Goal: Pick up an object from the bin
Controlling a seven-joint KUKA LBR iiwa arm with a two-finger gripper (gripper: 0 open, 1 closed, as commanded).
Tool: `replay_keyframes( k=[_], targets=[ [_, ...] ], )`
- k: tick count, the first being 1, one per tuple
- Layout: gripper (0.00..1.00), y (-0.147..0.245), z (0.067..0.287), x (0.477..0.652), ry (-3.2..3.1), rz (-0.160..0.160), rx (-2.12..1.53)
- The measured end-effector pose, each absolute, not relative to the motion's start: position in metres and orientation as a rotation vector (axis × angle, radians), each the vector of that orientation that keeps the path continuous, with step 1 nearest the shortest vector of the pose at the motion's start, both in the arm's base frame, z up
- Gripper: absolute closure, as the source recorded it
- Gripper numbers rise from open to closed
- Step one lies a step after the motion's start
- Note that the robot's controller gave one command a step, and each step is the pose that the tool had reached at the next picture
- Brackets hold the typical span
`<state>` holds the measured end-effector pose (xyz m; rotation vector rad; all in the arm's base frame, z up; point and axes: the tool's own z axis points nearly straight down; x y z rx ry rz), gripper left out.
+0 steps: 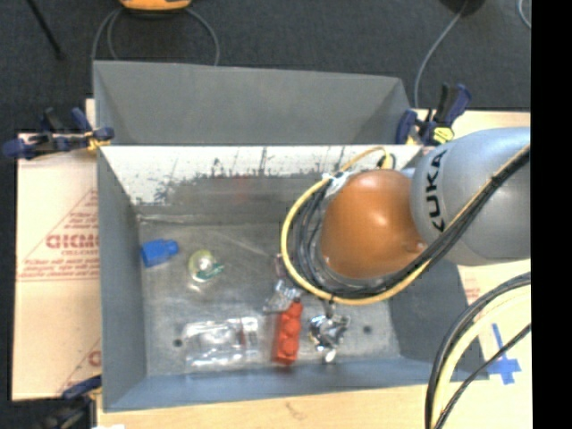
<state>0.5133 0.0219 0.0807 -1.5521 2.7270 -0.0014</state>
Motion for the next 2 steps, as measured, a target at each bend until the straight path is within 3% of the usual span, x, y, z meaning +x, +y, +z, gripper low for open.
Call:
replay_keyframes(
  k=[1,2],
  targets=[
    [1.0,0.021,0.082,0.515,2.728,-0.004,-1.547],
    [1.0,0.005,0.202,0.499,2.49,-0.006,-1.906]
  ],
)
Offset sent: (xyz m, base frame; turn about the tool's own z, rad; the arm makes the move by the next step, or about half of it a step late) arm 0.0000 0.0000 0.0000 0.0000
